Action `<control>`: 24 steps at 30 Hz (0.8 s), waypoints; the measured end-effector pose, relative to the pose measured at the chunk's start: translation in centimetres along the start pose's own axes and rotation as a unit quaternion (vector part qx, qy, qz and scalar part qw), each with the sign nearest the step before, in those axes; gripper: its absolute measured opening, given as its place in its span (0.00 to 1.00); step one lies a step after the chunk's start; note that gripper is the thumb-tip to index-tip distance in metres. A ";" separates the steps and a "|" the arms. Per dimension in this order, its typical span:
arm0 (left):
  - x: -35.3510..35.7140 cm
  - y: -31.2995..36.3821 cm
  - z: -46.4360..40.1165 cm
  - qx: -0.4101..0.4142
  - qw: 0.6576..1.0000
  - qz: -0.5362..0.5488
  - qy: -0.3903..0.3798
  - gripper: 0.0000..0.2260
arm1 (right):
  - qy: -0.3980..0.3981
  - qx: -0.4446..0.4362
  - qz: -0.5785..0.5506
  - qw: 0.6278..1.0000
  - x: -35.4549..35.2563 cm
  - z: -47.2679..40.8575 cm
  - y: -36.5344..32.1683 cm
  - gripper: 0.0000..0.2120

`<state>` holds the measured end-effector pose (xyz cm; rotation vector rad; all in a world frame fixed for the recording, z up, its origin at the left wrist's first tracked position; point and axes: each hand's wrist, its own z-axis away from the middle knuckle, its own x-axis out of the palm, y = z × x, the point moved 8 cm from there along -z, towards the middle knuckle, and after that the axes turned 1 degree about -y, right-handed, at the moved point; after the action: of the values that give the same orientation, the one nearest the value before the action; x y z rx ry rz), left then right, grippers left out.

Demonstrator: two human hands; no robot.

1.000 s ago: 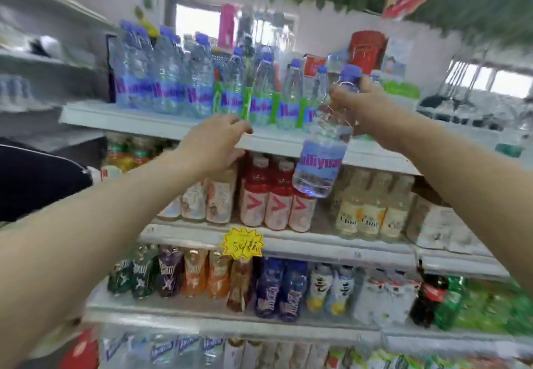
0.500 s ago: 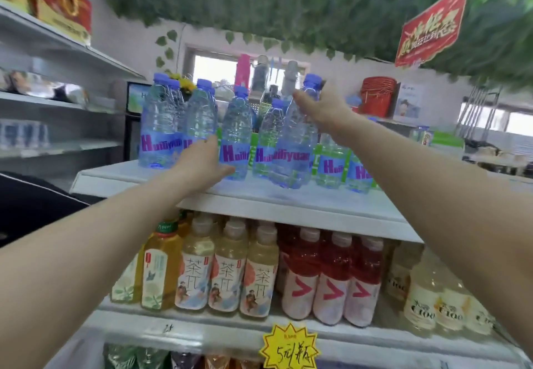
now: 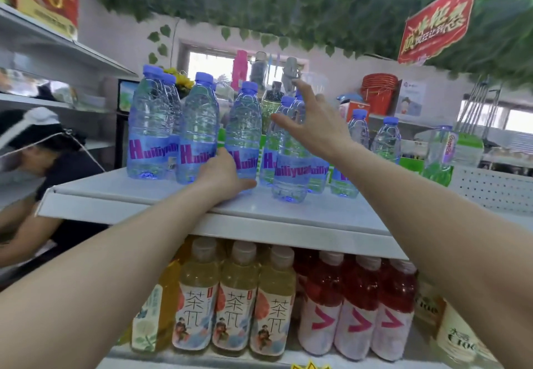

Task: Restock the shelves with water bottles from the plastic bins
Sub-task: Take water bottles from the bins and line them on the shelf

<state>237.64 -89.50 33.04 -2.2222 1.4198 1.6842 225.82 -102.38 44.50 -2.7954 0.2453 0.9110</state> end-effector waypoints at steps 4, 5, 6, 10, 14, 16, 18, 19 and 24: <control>0.2 -0.5 -0.4 0.003 1.000 0.023 -0.006 0.43 | 0.012 0.010 0.019 1.000 -0.1 -0.6 0.3 0.35; 0.3 -0.6 -0.4 0.004 1.000 0.026 -0.007 0.43 | 0.004 0.009 -0.007 1.000 0.0 -0.6 0.3 0.33; 0.3 -0.6 -0.5 0.006 1.000 0.027 -0.007 0.43 | -0.009 0.010 -0.044 0.999 0.3 -0.7 0.5 0.31; 0.3 -0.5 -0.3 0.009 1.000 0.027 -0.005 0.38 | -0.052 0.029 -0.169 0.984 0.8 -0.5 0.9 0.31; 0.2 -0.4 -0.2 0.009 0.999 0.032 -0.005 0.35 | -0.022 0.029 -0.052 0.998 0.7 -0.8 0.6 0.39; 0.1 -0.4 -0.1 0.012 0.999 0.033 -0.005 0.35 | -0.013 0.026 -0.038 0.999 0.8 -1.1 0.5 0.38; 0.2 -0.5 -0.2 0.013 0.999 0.036 -0.007 0.34 | -0.009 0.020 -0.034 0.999 0.9 -1.3 0.6 0.36; 0.2 -0.5 -0.2 0.012 0.999 0.040 -0.010 0.34 | -0.004 0.019 -0.034 0.999 1.0 -1.3 0.6 0.35; 0.4 -0.7 -0.4 0.007 0.998 0.063 -0.029 0.34 | 0.019 0.017 -0.044 0.999 1.4 -1.1 0.8 0.35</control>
<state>238.36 -89.52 32.56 -2.0995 1.5840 1.7538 227.36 -103.58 44.42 -2.7704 0.1394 0.8273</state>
